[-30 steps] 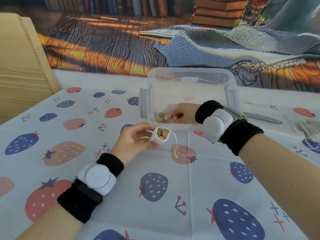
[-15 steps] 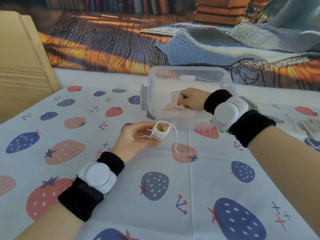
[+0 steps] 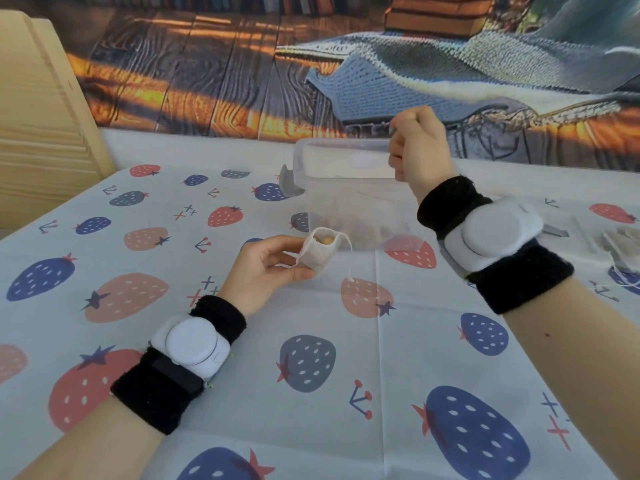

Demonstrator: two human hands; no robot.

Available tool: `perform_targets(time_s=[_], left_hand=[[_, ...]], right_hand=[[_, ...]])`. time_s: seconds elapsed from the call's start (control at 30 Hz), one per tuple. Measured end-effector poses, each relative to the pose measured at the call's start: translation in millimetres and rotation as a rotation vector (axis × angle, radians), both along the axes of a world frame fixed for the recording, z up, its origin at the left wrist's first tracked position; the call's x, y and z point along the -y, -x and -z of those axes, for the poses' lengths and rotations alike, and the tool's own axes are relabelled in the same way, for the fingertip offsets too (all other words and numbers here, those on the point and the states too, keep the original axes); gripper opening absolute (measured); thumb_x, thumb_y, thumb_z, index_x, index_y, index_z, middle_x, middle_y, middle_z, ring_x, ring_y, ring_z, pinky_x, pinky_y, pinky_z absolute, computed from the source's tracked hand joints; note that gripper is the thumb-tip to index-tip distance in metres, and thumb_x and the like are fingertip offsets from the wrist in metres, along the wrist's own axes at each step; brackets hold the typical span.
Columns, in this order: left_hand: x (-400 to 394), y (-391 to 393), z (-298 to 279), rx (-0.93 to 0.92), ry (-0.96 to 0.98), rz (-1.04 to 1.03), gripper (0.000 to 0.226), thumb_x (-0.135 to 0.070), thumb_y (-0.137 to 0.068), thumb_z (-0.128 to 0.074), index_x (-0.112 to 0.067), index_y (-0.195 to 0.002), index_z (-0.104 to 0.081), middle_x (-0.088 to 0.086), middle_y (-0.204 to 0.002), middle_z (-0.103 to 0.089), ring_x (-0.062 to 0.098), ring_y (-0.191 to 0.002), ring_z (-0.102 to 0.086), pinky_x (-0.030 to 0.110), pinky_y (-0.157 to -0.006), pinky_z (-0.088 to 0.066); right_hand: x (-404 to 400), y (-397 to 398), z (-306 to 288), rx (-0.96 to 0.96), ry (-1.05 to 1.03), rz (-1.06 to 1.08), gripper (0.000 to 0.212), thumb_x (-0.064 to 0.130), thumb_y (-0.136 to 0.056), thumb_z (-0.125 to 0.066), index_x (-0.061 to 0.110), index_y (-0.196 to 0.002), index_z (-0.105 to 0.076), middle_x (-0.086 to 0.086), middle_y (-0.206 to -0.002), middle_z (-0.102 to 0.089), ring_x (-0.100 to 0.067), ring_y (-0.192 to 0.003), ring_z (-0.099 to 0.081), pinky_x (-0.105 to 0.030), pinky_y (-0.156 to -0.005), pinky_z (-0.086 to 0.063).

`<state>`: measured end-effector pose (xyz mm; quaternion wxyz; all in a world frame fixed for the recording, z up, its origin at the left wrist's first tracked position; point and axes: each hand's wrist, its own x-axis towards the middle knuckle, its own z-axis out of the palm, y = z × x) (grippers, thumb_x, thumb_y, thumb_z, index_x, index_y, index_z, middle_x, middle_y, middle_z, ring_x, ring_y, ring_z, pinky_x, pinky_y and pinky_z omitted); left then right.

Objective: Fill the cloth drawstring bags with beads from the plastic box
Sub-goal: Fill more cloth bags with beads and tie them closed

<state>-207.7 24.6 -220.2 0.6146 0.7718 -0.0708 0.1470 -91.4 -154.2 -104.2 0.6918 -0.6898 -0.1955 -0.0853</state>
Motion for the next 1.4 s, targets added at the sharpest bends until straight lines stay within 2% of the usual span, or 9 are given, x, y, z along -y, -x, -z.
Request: perform_targets(time_s=[0.1, 0.27, 0.57, 0.67, 0.8, 0.9, 0.97, 1.17, 1.4], left_hand=[[0.5, -0.4, 2.2, -0.013, -0.012, -0.003, 0.036, 0.006, -0.071, -0.075, -0.018, -0.097, -0.068, -0.012, -0.089, -0.071, 0.007, -0.082, -0.065, 0.017, -0.075, -0.050], [-2.3, -0.4, 3.7, -0.043, -0.115, 0.011, 0.037, 0.000, -0.070, -0.077, -0.025, -0.095, -0.067, -0.021, -0.090, -0.070, 0.006, -0.082, -0.064, 0.019, -0.081, -0.050], [1.3, 2.6, 3.3, -0.107, -0.139, 0.044, 0.033, -0.014, -0.068, -0.079, -0.020, -0.099, -0.069, -0.008, -0.093, -0.071, 0.008, -0.075, -0.064, 0.021, -0.079, -0.051], [2.3, 4.4, 2.9, -0.119, -0.141, 0.067, 0.036, -0.018, -0.066, -0.079, -0.018, -0.100, -0.069, -0.005, -0.096, -0.071, 0.015, -0.073, -0.065, 0.026, -0.077, -0.054], [2.3, 4.4, 5.7, -0.122, -0.167, 0.070, 0.045, -0.021, -0.060, -0.087, -0.016, -0.101, -0.069, -0.005, -0.098, -0.071, 0.016, -0.072, -0.064, 0.029, -0.077, -0.055], [2.2, 4.4, 6.9, -0.125, -0.168, 0.071, 0.043, -0.020, -0.060, -0.083, -0.017, -0.101, -0.070, -0.004, -0.098, -0.071, 0.013, -0.073, -0.062, 0.023, -0.075, -0.052], [2.2, 4.6, 7.1, -0.123, -0.169, 0.083, 0.043, -0.017, -0.061, -0.085, -0.018, -0.101, -0.070, -0.004, -0.098, -0.071, 0.012, -0.073, -0.062, 0.023, -0.073, -0.051], [2.3, 4.0, 7.5, -0.117, -0.177, 0.072, 0.046, -0.020, -0.060, -0.087, -0.016, -0.102, -0.070, -0.002, -0.098, -0.071, 0.011, -0.072, -0.061, 0.023, -0.071, -0.052], [3.6, 4.5, 6.0, -0.110, -0.150, 0.073, 0.038, -0.015, -0.066, -0.081, -0.012, -0.102, -0.069, 0.004, -0.097, -0.070, 0.020, -0.066, -0.063, 0.030, -0.064, -0.055]], right_hand=[[5.1, 23.2, 15.6, -0.190, -0.144, -0.082, 0.024, 0.004, -0.093, -0.035, 0.017, -0.073, -0.036, 0.008, -0.046, -0.028, -0.007, -0.037, -0.022, -0.013, -0.038, -0.017], [26.1, 41.5, 64.0, -0.484, -0.166, -0.444, 0.019, 0.008, -0.098, -0.034, 0.008, -0.099, -0.052, -0.002, -0.058, -0.037, -0.009, -0.041, -0.028, -0.017, -0.041, -0.018], [33.6, 46.1, 110.0, -0.776, -0.236, -0.417, 0.017, 0.011, -0.095, -0.034, 0.006, -0.093, -0.050, -0.001, -0.055, -0.037, -0.009, -0.037, -0.025, -0.015, -0.039, -0.016], [32.9, 47.8, 113.4, -0.655, -0.196, -0.311, 0.020, 0.010, -0.097, -0.033, 0.006, -0.091, -0.051, -0.003, -0.058, -0.032, -0.008, -0.036, -0.027, -0.013, -0.038, -0.017], [28.2, 58.3, 115.4, -0.231, -0.088, -0.119, 0.007, 0.007, -0.099, -0.037, 0.010, -0.095, -0.042, 0.000, -0.057, -0.036, -0.007, -0.040, -0.031, -0.015, -0.039, -0.026], [23.1, 68.9, 116.6, -0.002, 0.007, -0.164, 0.011, 0.009, -0.094, -0.050, 0.016, -0.088, -0.043, 0.010, -0.052, -0.044, -0.003, -0.043, -0.033, -0.016, -0.044, -0.031], [21.9, 72.9, 116.5, 0.115, 0.097, -0.202, 0.010, 0.014, -0.087, -0.060, 0.018, -0.084, -0.051, 0.000, -0.054, -0.043, -0.003, -0.045, -0.031, -0.014, -0.047, -0.029], [23.7, 72.4, 116.3, 0.146, 0.122, -0.189, 0.014, 0.012, -0.080, -0.069, 0.023, -0.088, -0.069, 0.012, -0.049, -0.032, -0.003, -0.044, -0.027, -0.010, -0.047, -0.026], [21.5, 73.4, 120.5, 0.217, 0.234, -0.183, 0.029, 0.018, -0.081, -0.068, 0.030, -0.107, -0.063, 0.011, -0.049, -0.031, -0.005, -0.047, -0.027, -0.010, -0.051, -0.026]])
